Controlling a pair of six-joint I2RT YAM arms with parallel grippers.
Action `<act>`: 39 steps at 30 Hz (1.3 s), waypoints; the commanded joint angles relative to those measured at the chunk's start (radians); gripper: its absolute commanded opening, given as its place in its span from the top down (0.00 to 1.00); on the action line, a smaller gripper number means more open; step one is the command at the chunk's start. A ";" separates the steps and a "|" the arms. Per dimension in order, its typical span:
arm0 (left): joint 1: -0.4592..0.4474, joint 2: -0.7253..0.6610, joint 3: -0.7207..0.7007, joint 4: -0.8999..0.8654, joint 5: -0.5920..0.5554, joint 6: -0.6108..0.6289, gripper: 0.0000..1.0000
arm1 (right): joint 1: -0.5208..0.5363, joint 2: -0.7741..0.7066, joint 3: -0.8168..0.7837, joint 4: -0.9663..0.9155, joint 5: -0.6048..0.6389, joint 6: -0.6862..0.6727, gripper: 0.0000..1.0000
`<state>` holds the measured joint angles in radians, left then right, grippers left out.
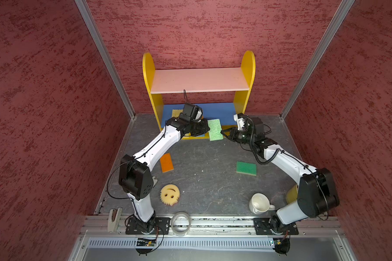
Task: Arrange cleaning sponges on a shelf
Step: Place the cleaning sponge at the shelf.
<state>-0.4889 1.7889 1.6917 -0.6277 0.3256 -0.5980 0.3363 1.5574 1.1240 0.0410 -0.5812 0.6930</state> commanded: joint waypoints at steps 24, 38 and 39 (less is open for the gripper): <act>0.027 0.074 0.052 0.189 -0.113 -0.026 0.46 | -0.017 0.276 0.295 0.021 0.238 0.031 1.00; 0.026 -0.130 -0.174 0.231 -0.132 -0.017 0.43 | -0.018 0.396 0.430 -0.072 0.326 0.054 1.00; 0.026 -0.134 -0.177 0.227 -0.129 -0.019 0.43 | -0.017 0.403 0.437 -0.078 0.327 0.054 1.00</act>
<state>-0.4648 1.6733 1.5284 -0.4217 0.2008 -0.6312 0.3233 1.9404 1.5280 -0.0006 -0.2996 0.7292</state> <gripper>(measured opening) 0.569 0.046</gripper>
